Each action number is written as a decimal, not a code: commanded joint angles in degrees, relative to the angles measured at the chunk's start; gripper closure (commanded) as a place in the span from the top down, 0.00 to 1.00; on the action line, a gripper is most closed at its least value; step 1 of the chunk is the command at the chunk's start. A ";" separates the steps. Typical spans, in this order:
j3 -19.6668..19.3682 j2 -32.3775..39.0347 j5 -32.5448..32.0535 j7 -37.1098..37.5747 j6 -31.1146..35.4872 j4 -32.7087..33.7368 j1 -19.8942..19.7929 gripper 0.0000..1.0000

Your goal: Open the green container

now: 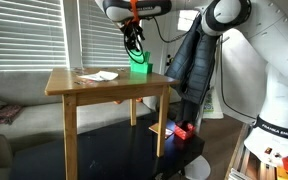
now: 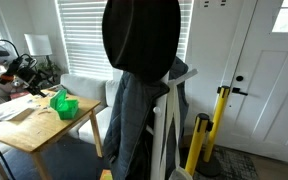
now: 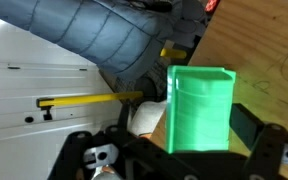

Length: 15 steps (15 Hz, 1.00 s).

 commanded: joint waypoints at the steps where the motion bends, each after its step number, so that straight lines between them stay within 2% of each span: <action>1: 2.28 -1.62 5.86 -8.01 -3.97 4.96 -2.90 1.00; 2: 1.22 -1.48 8.28 -10.09 -4.81 7.20 -2.88 1.00; 3: 2.92 -2.32 9.36 -10.96 -4.92 7.30 -4.39 1.00; 9: 6.20 -3.66 20.31 -17.40 -5.94 11.37 -10.24 1.00; 15: 10.53 -4.05 32.82 -19.64 -6.23 13.00 -16.88 1.00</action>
